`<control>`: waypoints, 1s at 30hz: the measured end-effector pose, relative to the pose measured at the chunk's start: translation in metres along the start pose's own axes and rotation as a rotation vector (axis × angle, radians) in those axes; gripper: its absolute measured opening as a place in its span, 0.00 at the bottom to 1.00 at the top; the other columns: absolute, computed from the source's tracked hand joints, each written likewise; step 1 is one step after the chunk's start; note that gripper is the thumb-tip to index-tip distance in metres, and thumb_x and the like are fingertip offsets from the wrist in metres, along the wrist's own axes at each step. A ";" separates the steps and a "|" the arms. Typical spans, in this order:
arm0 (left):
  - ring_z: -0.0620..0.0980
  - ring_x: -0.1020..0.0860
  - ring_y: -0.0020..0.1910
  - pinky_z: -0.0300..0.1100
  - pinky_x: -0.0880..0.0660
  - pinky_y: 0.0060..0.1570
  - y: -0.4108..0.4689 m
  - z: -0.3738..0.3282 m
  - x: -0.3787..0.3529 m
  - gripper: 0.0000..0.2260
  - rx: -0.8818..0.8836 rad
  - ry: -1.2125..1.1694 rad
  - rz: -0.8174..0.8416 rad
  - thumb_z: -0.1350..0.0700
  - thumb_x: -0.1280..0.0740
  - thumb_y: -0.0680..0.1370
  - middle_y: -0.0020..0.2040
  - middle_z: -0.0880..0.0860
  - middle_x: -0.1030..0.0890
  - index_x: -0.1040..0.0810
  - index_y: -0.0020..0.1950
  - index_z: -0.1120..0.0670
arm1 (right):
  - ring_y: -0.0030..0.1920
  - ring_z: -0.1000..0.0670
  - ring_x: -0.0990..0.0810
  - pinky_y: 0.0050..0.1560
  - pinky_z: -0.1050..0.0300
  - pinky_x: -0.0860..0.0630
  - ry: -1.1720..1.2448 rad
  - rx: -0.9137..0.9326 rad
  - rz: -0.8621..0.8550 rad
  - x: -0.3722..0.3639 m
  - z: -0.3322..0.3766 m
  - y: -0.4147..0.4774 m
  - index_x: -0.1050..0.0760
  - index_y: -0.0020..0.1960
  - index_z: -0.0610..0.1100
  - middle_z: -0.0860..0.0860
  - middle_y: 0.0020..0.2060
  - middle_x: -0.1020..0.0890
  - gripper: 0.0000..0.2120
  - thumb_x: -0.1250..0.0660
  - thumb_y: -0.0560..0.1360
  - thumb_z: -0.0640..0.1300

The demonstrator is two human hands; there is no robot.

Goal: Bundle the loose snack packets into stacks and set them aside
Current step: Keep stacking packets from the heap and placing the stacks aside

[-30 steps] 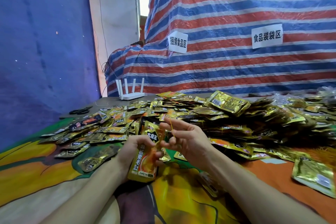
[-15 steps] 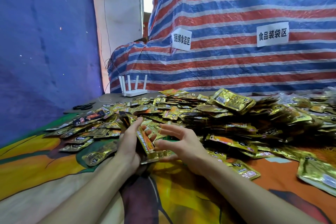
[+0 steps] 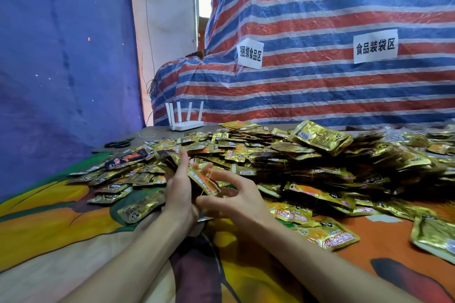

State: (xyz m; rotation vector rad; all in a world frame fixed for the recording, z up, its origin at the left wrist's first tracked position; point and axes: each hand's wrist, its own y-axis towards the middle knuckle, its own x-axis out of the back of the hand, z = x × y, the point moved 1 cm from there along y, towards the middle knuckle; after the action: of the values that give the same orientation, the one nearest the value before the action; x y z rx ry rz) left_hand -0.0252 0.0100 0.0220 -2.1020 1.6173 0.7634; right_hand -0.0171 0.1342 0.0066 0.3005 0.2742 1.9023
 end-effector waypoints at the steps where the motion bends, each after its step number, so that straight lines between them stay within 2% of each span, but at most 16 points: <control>1: 0.61 0.17 0.46 0.56 0.18 0.45 -0.002 0.002 0.000 0.32 0.057 0.016 0.063 0.33 0.36 0.76 0.49 0.61 0.17 0.21 0.58 0.63 | 0.46 0.57 0.15 0.48 0.55 0.16 -0.024 0.026 -0.016 0.000 0.000 0.000 0.21 0.65 0.47 0.52 0.53 0.16 0.27 0.19 0.68 0.39; 3: 0.59 0.16 0.42 0.50 0.18 0.35 -0.005 0.006 0.000 0.33 0.137 0.049 0.172 0.31 0.38 0.76 0.46 0.60 0.16 0.17 0.55 0.61 | 0.54 0.61 0.18 0.54 0.62 0.20 -0.101 0.077 -0.049 0.002 0.000 0.001 0.22 0.67 0.47 0.57 0.59 0.19 0.30 0.18 0.67 0.41; 4: 0.58 0.15 0.41 0.49 0.18 0.35 -0.004 0.008 0.001 0.32 0.153 0.056 0.209 0.31 0.39 0.76 0.45 0.60 0.15 0.15 0.52 0.60 | 0.56 0.63 0.19 0.56 0.65 0.21 -0.115 0.097 -0.064 0.004 0.000 0.002 0.23 0.67 0.47 0.58 0.61 0.20 0.30 0.18 0.67 0.42; 6: 0.58 0.15 0.46 0.52 0.16 0.44 -0.002 0.011 0.002 0.31 0.153 0.074 0.256 0.32 0.40 0.76 0.48 0.59 0.15 0.12 0.47 0.58 | 0.56 0.64 0.20 0.54 0.68 0.23 -0.105 0.120 -0.104 0.007 0.000 0.003 0.23 0.65 0.48 0.58 0.61 0.20 0.29 0.18 0.67 0.42; 8: 0.58 0.15 0.53 0.53 0.17 0.51 -0.001 0.012 0.001 0.29 0.148 0.082 0.272 0.33 0.39 0.76 0.54 0.61 0.15 0.13 0.50 0.58 | 0.53 0.65 0.20 0.50 0.70 0.24 -0.113 0.132 -0.146 0.009 0.000 0.004 0.24 0.63 0.51 0.58 0.58 0.20 0.29 0.17 0.66 0.42; 10: 0.59 0.16 0.54 0.52 0.17 0.48 -0.001 0.013 0.001 0.27 0.154 0.080 0.276 0.36 0.36 0.75 0.56 0.61 0.16 0.13 0.51 0.58 | 0.53 0.64 0.20 0.49 0.71 0.23 -0.116 0.116 -0.139 0.010 -0.002 0.005 0.25 0.66 0.52 0.58 0.60 0.22 0.33 0.17 0.65 0.44; 12: 0.59 0.15 0.52 0.51 0.17 0.45 -0.002 0.015 0.001 0.25 0.188 0.100 0.283 0.36 0.33 0.73 0.54 0.61 0.15 0.13 0.51 0.56 | 0.55 0.61 0.21 0.48 0.72 0.24 -0.124 0.076 -0.115 0.012 -0.003 0.006 0.28 0.71 0.53 0.57 0.60 0.24 0.37 0.17 0.65 0.46; 16: 0.60 0.16 0.54 0.55 0.18 0.54 0.000 0.018 0.001 0.24 0.207 0.139 0.296 0.36 0.32 0.73 0.53 0.61 0.15 0.13 0.52 0.56 | 0.54 0.62 0.21 0.45 0.73 0.24 -0.218 0.071 -0.094 0.014 0.000 0.006 0.30 0.69 0.51 0.56 0.57 0.23 0.35 0.19 0.66 0.45; 19: 0.60 0.17 0.57 0.56 0.21 0.60 0.004 0.018 0.005 0.24 0.189 0.193 0.308 0.37 0.28 0.71 0.56 0.60 0.16 0.14 0.54 0.55 | 0.52 0.68 0.23 0.46 0.74 0.25 -0.308 0.110 -0.048 0.013 0.004 0.004 0.34 0.70 0.52 0.63 0.54 0.25 0.39 0.19 0.65 0.48; 21: 0.58 0.16 0.55 0.53 0.19 0.53 0.003 0.019 0.005 0.24 0.245 0.246 0.364 0.36 0.27 0.70 0.55 0.58 0.15 0.14 0.56 0.53 | 0.49 0.68 0.23 0.44 0.75 0.26 -0.384 0.119 -0.054 0.015 0.008 0.003 0.36 0.71 0.53 0.65 0.52 0.27 0.40 0.19 0.65 0.48; 23: 0.56 0.15 0.51 0.49 0.19 0.48 -0.001 0.019 0.002 0.27 0.287 0.311 0.413 0.36 0.23 0.66 0.52 0.57 0.14 0.14 0.56 0.53 | 0.46 0.62 0.20 0.43 0.68 0.21 -0.423 0.121 -0.083 0.020 0.011 0.002 0.37 0.70 0.53 0.61 0.50 0.25 0.39 0.21 0.64 0.46; 25: 0.54 0.15 0.49 0.47 0.19 0.46 -0.001 0.020 0.000 0.32 0.245 0.380 0.418 0.35 0.22 0.62 0.53 0.56 0.15 0.14 0.56 0.56 | 0.46 0.57 0.20 0.45 0.63 0.19 -0.454 0.119 -0.127 0.026 0.018 0.001 0.37 0.71 0.53 0.59 0.48 0.24 0.40 0.22 0.64 0.45; 27: 0.52 0.15 0.48 0.47 0.19 0.45 0.001 0.020 -0.001 0.31 0.146 0.379 0.365 0.35 0.23 0.62 0.51 0.54 0.16 0.17 0.53 0.58 | 0.43 0.57 0.20 0.41 0.67 0.21 -0.496 0.135 -0.181 0.037 0.030 0.002 0.36 0.68 0.52 0.59 0.46 0.24 0.37 0.21 0.65 0.46; 30: 0.54 0.15 0.50 0.50 0.20 0.47 0.004 0.019 0.003 0.29 0.068 0.330 0.297 0.38 0.27 0.66 0.53 0.55 0.15 0.20 0.58 0.57 | 0.40 0.57 0.21 0.32 0.69 0.25 -0.594 0.164 -0.274 0.066 0.057 0.013 0.33 0.61 0.49 0.56 0.45 0.24 0.29 0.21 0.67 0.47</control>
State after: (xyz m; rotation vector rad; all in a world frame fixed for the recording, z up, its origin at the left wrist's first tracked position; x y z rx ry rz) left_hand -0.0318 0.0182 0.0055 -2.0459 2.1317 0.4529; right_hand -0.0314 0.1943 0.0699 0.8715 0.0628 1.4469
